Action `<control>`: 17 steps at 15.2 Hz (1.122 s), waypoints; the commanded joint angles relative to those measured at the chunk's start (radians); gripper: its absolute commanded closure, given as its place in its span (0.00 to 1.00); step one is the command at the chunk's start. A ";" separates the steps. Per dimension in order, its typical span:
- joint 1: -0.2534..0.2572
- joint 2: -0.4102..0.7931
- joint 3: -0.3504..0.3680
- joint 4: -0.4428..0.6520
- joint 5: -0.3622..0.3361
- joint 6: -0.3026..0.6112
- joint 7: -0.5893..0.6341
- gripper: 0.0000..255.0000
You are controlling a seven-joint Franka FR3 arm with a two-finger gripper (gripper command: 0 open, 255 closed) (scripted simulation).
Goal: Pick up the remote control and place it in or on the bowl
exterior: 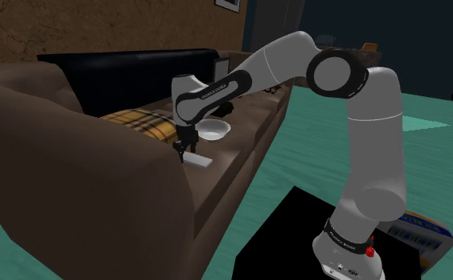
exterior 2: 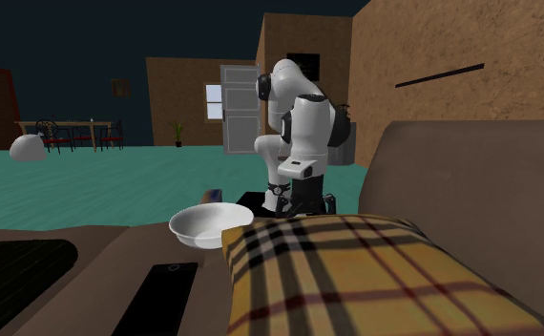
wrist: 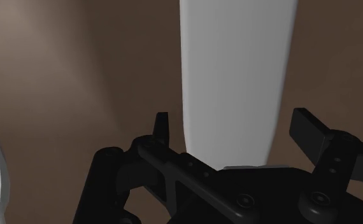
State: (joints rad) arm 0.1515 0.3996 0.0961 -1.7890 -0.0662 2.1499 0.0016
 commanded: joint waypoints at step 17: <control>-0.001 -0.025 0.002 0.019 0.004 -0.043 -0.003 1.00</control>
State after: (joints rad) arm 0.1509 0.3827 0.0972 -1.7720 -0.0636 2.1157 -0.0005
